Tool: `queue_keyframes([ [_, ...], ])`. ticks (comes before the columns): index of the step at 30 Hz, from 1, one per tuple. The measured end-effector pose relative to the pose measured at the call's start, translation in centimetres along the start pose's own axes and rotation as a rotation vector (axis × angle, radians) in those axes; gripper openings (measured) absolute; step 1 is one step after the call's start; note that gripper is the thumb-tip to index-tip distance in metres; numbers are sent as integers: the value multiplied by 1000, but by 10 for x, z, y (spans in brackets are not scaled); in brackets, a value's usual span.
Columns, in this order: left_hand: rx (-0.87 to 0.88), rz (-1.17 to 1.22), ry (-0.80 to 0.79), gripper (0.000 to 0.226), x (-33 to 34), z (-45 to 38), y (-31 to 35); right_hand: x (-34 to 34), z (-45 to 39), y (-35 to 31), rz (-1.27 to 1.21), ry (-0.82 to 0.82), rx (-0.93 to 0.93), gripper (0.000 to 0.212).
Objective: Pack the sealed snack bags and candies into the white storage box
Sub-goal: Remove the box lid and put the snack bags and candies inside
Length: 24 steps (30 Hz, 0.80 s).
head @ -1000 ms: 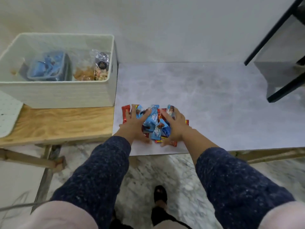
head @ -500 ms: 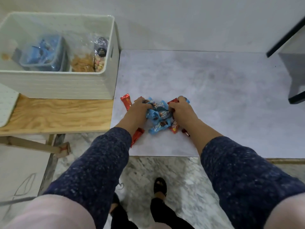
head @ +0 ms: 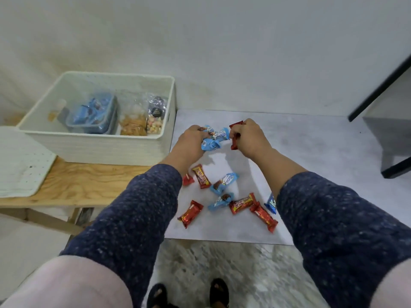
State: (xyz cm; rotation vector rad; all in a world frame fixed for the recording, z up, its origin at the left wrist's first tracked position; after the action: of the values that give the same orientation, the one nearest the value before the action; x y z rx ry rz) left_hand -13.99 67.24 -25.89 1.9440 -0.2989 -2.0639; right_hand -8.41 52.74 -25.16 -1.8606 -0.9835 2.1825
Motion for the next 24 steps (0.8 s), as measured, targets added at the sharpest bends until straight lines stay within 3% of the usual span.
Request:
queue_keyframes([
  [6, 3, 2, 161, 30, -102, -4, -36, -47, -30, -102, -10, 145, -120, 26],
  [11, -57, -66, 181, 30, -153, -4, -113, -23, -58, -189, -157, 120, -201, 29],
  [19, -164, -155, -54, 28, -148, 1, -229, 84, -91, -256, -67, -79, -111, 32],
  [22, -194, -83, -186, 51, -128, 0, -254, 115, -95, -255, 27, -174, -92, 29],
  [24, -207, -26, -251, 69, -120, 0, -261, 126, -95, -253, 112, -253, -53, 40],
])
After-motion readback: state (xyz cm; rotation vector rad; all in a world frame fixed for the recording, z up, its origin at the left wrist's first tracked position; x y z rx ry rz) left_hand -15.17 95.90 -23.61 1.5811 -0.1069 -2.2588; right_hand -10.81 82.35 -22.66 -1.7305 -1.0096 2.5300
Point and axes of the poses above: each hand's wrist, its own z-axis away from the middle knuckle, its own x-axis out of the palm, y = z × x, the point moved 6 cm from there along -z, towards the middle knuckle, and after that the axes turned 3 degrees about -z, right-handed, at the moved point
